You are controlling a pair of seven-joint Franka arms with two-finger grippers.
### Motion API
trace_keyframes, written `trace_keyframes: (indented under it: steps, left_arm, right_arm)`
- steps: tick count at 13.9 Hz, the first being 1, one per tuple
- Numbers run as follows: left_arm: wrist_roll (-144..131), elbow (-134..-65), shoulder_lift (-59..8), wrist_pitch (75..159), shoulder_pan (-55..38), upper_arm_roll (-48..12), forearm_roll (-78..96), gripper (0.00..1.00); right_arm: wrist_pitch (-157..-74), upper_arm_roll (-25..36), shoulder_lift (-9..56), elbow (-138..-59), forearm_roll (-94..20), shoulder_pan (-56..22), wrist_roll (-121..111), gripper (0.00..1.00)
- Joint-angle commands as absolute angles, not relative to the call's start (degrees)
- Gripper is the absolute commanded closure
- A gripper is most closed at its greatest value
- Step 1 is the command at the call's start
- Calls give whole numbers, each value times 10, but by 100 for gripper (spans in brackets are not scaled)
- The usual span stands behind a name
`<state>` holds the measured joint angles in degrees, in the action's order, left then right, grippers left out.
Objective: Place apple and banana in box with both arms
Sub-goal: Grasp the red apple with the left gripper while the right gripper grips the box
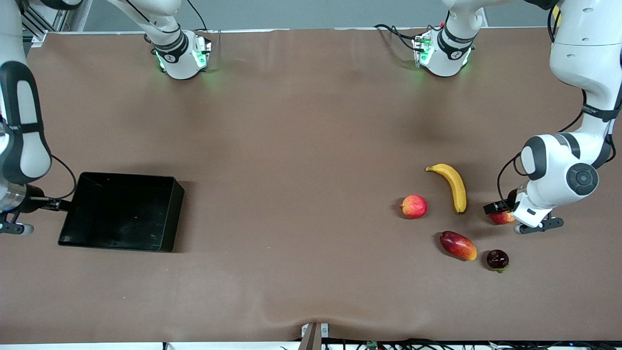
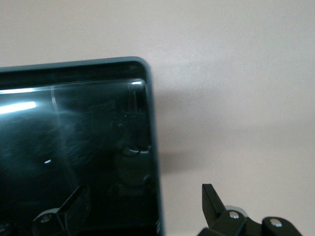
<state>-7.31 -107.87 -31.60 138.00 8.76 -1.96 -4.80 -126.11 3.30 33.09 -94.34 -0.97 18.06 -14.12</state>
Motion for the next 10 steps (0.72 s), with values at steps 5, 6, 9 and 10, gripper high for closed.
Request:
trace_keyframes:
  steps: [5,6,9,10]
  left_arm:
    - [-62,-1070,-329,1387,98,-21,-71,0]
    - [-62,-1069,-330,1387,99,-22,-71,0]
    - [-62,-1067,-334,1387,98,-22,-72,55]
    - [-62,-1067,-332,1386,98,-23,-72,85]
  right_arm:
    - [-1287,21,385,-951,-11,200,-160,0]
    - [-1287,20,386,-950,-12,200,-159,32]
    - [-1286,20,384,-949,-12,200,-155,100]
    - [-1285,20,383,-949,-12,200,-154,100]
